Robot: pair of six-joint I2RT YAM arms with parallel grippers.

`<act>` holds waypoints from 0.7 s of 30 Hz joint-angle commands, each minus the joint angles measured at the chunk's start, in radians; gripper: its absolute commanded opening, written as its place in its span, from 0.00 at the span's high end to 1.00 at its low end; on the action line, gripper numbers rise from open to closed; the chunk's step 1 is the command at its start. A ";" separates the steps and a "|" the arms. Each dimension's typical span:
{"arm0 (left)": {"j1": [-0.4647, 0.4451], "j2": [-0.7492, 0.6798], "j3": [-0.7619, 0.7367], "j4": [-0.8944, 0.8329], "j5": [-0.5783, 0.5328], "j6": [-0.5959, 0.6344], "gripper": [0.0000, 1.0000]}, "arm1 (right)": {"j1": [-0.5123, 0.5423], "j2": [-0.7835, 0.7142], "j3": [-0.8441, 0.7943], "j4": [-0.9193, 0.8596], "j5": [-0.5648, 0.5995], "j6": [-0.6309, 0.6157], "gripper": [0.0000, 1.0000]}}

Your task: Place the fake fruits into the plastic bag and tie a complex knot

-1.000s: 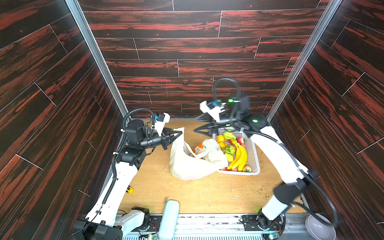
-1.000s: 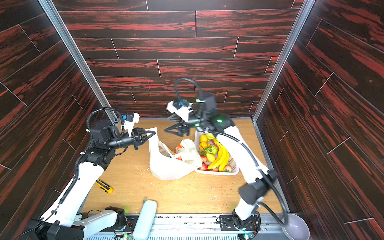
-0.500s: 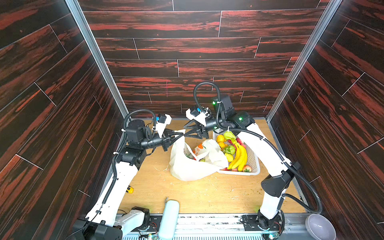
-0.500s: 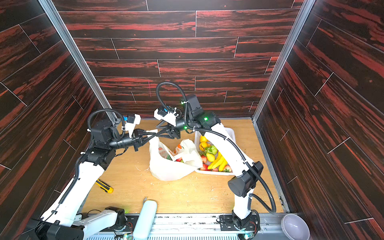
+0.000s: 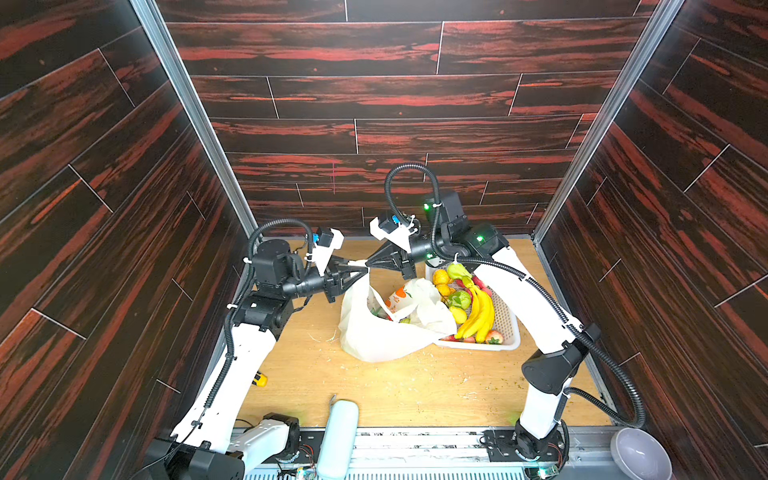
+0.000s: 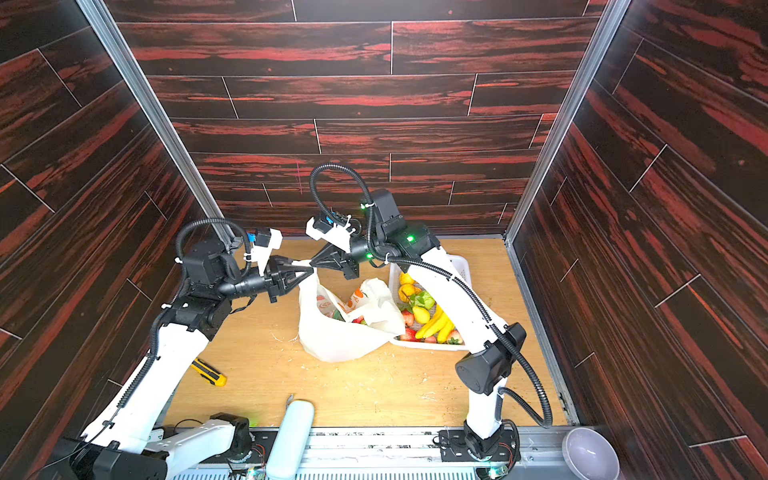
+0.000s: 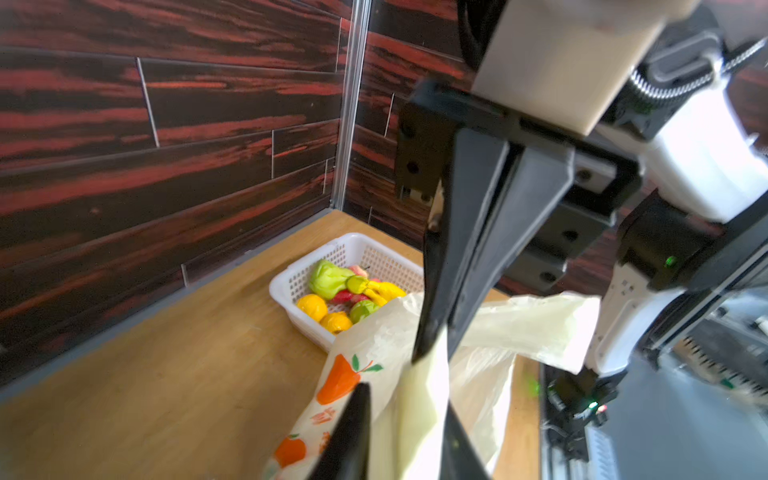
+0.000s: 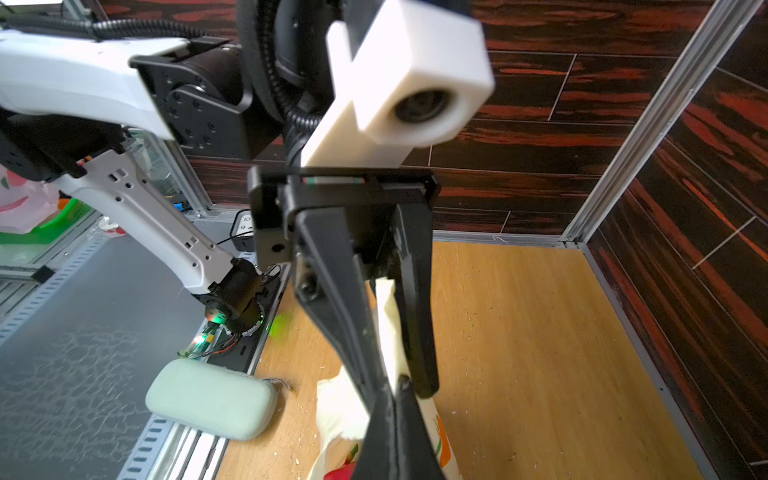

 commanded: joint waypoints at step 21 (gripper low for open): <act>-0.056 -0.008 -0.404 0.549 -0.073 -0.278 0.96 | -0.093 -0.044 -0.010 0.195 -0.044 0.278 1.00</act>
